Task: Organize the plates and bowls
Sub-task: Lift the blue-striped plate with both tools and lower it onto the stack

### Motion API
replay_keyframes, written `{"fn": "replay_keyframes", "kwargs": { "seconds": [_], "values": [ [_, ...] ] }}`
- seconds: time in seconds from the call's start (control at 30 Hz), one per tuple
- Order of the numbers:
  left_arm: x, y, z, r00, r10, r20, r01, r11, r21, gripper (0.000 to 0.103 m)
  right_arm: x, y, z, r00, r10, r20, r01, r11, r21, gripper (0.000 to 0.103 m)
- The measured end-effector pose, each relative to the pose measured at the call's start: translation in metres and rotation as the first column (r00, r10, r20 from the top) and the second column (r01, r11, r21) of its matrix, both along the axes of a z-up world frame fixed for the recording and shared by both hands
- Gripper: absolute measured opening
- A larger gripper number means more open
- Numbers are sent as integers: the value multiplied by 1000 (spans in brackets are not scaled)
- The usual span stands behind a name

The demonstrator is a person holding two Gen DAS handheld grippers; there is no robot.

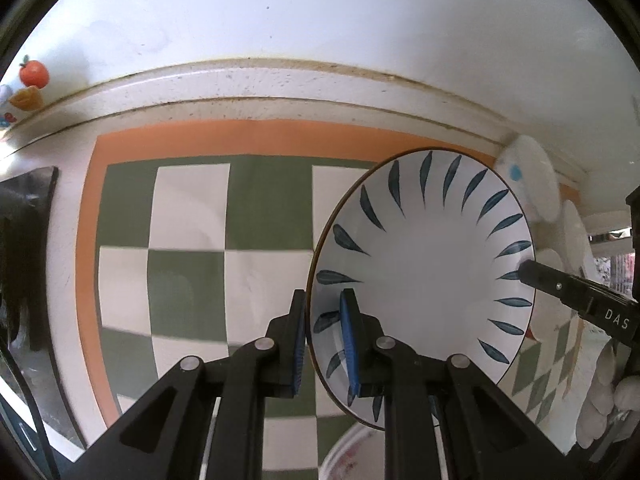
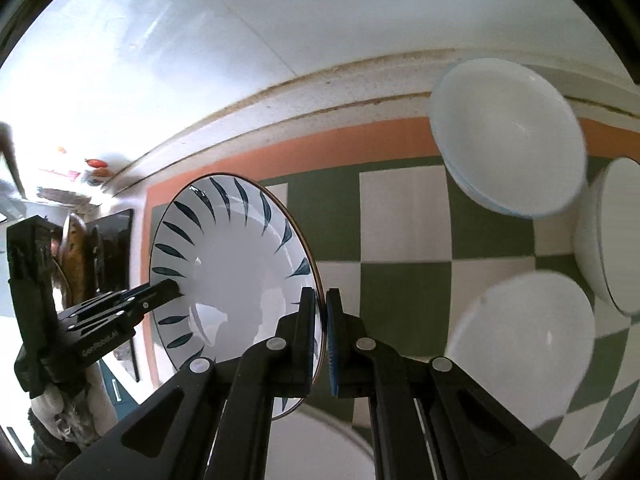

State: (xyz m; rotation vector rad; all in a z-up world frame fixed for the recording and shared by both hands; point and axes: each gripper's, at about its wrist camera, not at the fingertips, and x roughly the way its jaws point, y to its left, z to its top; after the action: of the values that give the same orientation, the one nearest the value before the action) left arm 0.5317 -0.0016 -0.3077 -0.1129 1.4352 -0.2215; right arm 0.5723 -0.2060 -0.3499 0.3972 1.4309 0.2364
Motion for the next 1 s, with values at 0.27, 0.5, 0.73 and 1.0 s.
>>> {"fn": "replay_keyframes", "kwargs": {
  "seconds": [0.27, 0.5, 0.73, 1.0],
  "values": [
    [-46, -3, 15, 999, -29, 22, 29, 1000, 0, 14, -60, -14, 30, 1000, -3, 21, 3, 1000, 13, 7],
    [-89, -5, 17, 997, -71, 24, 70, 997, 11, 14, -115, -17, 33, 1000, -15, 9, 15, 999, 39, 7],
    [-120, -11, 10, 995, -99, 4, 99, 995, 23, 14, -159, -20, 19, 999, -31, -25, 33, 997, 64, 7],
    [-139, -22, -10, 990, -134, -37, 135, 990, 35, 14, -194, -29, -6, 995, -62, -75, 67, 995, 73, 7]
  ]
}}
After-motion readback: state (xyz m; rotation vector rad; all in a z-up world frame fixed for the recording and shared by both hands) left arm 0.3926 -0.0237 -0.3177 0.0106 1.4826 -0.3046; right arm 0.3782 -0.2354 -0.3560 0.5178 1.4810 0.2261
